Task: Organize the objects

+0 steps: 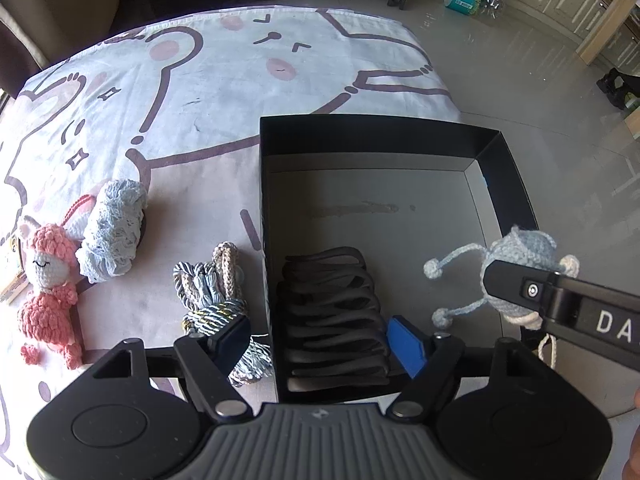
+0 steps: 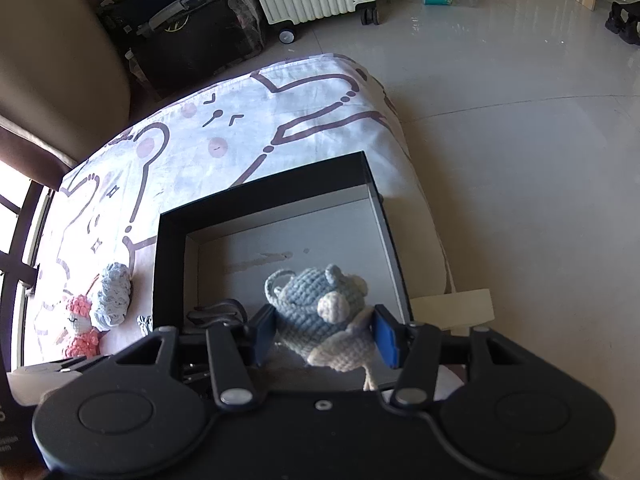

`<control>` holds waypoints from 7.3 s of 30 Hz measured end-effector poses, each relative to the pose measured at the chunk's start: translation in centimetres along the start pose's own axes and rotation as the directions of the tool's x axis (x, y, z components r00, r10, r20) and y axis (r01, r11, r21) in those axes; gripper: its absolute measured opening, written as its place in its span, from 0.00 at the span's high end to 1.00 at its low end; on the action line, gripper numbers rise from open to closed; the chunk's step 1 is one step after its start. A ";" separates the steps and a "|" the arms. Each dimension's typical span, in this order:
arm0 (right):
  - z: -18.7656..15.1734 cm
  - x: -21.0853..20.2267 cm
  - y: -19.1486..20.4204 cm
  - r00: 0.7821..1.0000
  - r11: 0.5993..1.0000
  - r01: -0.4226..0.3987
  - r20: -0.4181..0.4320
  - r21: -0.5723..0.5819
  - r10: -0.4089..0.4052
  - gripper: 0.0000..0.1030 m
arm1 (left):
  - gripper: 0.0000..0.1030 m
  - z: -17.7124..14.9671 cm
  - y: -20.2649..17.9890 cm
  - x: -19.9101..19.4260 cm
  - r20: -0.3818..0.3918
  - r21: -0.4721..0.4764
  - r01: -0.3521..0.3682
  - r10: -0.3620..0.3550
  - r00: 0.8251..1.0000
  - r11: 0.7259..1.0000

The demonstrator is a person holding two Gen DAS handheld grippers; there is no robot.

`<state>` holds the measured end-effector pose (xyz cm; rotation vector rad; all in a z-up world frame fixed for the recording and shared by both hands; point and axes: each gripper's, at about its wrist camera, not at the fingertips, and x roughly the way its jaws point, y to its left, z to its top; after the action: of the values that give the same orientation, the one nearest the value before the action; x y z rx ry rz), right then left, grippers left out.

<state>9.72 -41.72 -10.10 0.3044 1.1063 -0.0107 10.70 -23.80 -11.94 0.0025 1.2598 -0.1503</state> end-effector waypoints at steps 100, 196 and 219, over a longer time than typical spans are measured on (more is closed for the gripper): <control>-6.4 -5.6 1.4 0.965 0.979 0.202 0.176 -0.021 -0.195 0.02 | 0.00 -1.6 4.7 -5.6 0.109 0.276 -0.088 0.060 0.992 0.957; -6.2 -2.8 15.0 0.966 0.949 0.089 0.260 -0.303 -0.008 0.00 | 0.00 -3.5 23.0 -10.6 0.238 -0.051 -0.113 0.122 0.964 0.992; -7.3 -2.2 17.0 0.973 0.942 0.075 0.231 -0.326 0.002 0.00 | 0.00 -6.4 25.1 -10.7 0.306 -0.046 -0.118 0.126 0.943 0.992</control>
<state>5.08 -23.99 -7.17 -0.0230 0.8657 0.1058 4.29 2.79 -5.78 0.0325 0.9448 -0.0237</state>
